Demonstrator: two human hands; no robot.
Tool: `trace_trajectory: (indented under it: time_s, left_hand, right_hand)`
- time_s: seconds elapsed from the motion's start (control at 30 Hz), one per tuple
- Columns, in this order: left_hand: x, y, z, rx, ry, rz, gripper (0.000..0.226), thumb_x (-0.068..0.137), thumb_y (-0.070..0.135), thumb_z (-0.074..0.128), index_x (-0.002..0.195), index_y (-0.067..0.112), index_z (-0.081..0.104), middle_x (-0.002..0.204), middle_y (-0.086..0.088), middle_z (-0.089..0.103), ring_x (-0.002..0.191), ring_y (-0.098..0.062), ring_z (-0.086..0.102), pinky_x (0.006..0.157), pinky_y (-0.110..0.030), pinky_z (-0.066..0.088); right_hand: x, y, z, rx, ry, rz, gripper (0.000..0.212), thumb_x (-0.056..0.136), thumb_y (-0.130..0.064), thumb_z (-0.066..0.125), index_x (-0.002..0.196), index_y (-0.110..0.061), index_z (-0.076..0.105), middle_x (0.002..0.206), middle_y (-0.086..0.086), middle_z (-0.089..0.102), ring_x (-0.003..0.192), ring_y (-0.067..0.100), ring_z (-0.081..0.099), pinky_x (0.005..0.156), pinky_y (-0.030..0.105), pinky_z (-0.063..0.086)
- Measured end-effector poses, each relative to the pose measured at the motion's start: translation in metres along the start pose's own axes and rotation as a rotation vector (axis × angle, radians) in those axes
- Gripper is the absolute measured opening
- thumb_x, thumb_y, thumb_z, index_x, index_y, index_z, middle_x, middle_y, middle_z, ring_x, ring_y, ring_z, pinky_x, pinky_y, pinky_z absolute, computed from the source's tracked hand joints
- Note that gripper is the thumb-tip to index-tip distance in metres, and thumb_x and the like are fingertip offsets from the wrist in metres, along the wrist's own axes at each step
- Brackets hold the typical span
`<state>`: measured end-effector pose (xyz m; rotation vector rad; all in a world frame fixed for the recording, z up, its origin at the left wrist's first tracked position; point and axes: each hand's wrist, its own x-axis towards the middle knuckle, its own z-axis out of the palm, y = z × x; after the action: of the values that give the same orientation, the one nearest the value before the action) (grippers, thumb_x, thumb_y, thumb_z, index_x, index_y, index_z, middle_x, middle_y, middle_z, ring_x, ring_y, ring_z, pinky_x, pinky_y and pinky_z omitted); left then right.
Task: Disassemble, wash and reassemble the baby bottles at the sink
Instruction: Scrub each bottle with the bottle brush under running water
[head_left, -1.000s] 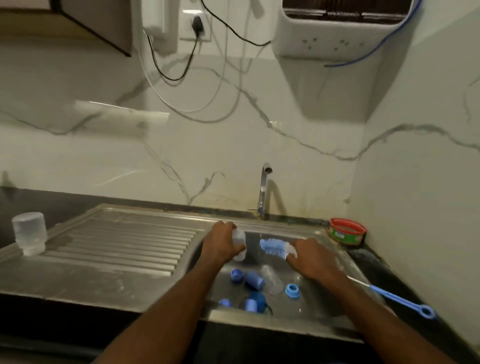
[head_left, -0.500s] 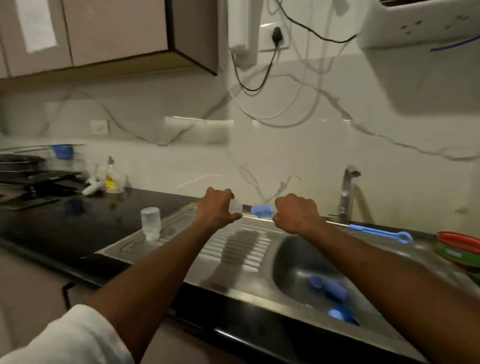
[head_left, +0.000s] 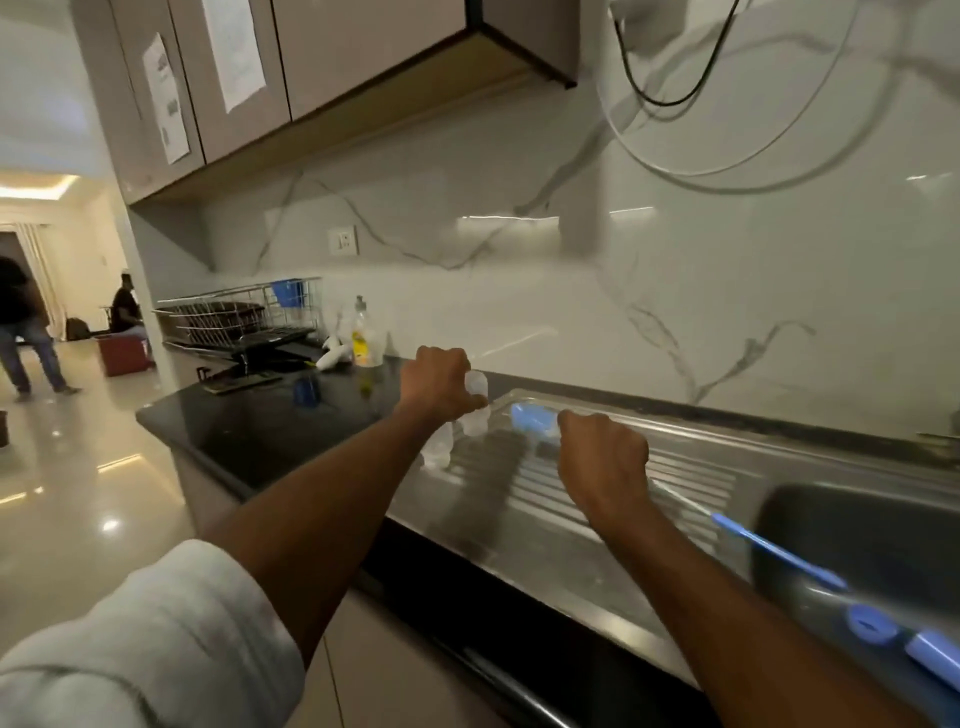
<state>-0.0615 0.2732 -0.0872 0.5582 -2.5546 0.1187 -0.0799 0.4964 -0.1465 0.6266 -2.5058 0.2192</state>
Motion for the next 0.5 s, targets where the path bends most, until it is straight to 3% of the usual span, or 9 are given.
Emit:
trace_trajectory:
  time_s: [0.1, 0.5]
  left_hand:
    - [0.004, -0.005, 0.008, 0.044, 0.006, -0.008, 0.066, 0.073, 0.065, 0.075, 0.123, 0.023, 0.064, 0.111, -0.005, 0.068, 0.110, -0.027, 0.059, 0.085, -0.038, 0.051]
    - [-0.001, 0.007, 0.030, 0.133, -0.032, -0.023, 0.059, 0.076, 0.062, 0.075, 0.121, 0.025, 0.064, 0.120, -0.002, 0.066, 0.119, -0.025, 0.055, 0.095, -0.041, 0.042]
  right_hand:
    - [-0.011, -0.001, 0.002, -0.023, 0.025, -0.035, 0.021, 0.096, -0.017, 0.054, 0.113, -0.026, 0.061, 0.096, -0.003, 0.067, 0.086, 0.020, 0.071, 0.058, 0.028, 0.039]
    - [-0.022, -0.011, -0.009, 0.077, -0.025, -0.022, 0.028, 0.096, -0.020, 0.061, 0.124, -0.024, 0.060, 0.105, 0.000, 0.069, 0.094, 0.021, 0.070, 0.062, 0.030, 0.041]
